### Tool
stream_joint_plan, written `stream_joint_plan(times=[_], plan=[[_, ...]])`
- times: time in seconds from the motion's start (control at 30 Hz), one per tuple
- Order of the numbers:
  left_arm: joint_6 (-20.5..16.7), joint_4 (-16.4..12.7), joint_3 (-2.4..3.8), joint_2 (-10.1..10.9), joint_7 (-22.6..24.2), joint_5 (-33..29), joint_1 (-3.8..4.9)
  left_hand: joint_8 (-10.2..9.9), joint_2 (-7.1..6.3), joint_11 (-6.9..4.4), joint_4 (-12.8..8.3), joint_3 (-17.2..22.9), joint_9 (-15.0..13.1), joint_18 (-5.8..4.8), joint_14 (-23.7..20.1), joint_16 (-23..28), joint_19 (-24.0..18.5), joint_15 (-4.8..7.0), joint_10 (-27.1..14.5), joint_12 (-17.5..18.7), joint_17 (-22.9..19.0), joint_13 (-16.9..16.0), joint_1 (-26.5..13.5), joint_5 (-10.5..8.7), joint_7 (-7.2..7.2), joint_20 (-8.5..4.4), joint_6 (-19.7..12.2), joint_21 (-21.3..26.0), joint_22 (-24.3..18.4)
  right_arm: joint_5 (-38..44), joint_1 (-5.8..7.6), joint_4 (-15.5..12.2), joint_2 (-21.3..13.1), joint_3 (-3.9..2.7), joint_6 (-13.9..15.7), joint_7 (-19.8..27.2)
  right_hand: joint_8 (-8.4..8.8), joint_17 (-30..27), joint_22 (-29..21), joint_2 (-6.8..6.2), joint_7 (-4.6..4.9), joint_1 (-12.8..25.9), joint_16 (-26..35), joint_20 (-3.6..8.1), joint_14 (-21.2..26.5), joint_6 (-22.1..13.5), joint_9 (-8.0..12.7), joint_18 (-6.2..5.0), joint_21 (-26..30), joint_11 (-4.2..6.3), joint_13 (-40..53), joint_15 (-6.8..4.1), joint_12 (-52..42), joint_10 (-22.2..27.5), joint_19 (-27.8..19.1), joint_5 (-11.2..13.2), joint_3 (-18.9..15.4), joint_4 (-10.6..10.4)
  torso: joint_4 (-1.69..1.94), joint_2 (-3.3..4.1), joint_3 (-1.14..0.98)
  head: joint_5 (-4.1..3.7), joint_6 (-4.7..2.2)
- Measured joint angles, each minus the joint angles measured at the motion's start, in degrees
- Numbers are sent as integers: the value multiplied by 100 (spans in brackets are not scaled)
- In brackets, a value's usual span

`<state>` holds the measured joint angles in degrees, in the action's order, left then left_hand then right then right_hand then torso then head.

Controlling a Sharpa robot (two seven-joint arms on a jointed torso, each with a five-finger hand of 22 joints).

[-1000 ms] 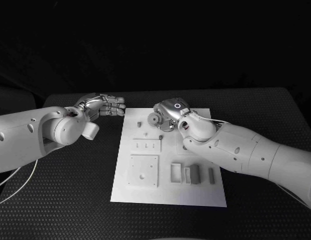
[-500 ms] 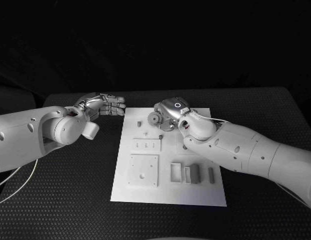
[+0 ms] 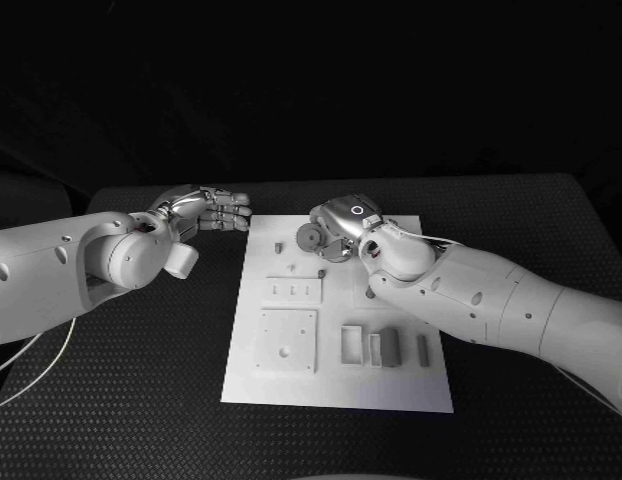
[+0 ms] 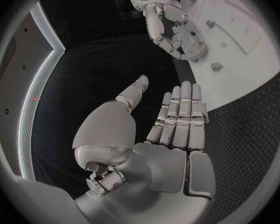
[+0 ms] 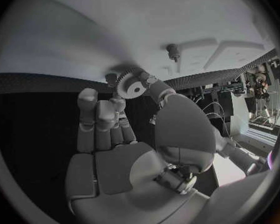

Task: Assemble the parts on the task board

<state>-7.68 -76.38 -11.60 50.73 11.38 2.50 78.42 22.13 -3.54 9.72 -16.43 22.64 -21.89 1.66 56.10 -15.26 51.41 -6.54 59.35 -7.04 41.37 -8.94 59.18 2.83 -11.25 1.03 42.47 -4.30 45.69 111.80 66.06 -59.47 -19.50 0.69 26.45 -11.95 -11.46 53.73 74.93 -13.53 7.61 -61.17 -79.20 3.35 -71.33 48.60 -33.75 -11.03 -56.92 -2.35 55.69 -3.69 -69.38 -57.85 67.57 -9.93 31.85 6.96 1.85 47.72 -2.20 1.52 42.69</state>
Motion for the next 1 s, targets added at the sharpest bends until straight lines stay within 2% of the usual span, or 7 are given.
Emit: stream_joint_plan(times=[1.0], plan=[[0, 3, 0, 0, -1, 0, 0, 0, 0, 0, 0, 0, 0, 0, 0, 0, 0, 0, 0, 0, 3, -4, 0, 0, 21, 0, -21, 0, 0, -10, -1, -13, -45, 17, -99, -37, 16, 1, 0, 0, 1, 0, 0, -20, 0, 1, 5, 0, 0, 0, 1, 0, 4, 0, -1, 0, 16, -16, 2, -1, 0, -7, 9]])
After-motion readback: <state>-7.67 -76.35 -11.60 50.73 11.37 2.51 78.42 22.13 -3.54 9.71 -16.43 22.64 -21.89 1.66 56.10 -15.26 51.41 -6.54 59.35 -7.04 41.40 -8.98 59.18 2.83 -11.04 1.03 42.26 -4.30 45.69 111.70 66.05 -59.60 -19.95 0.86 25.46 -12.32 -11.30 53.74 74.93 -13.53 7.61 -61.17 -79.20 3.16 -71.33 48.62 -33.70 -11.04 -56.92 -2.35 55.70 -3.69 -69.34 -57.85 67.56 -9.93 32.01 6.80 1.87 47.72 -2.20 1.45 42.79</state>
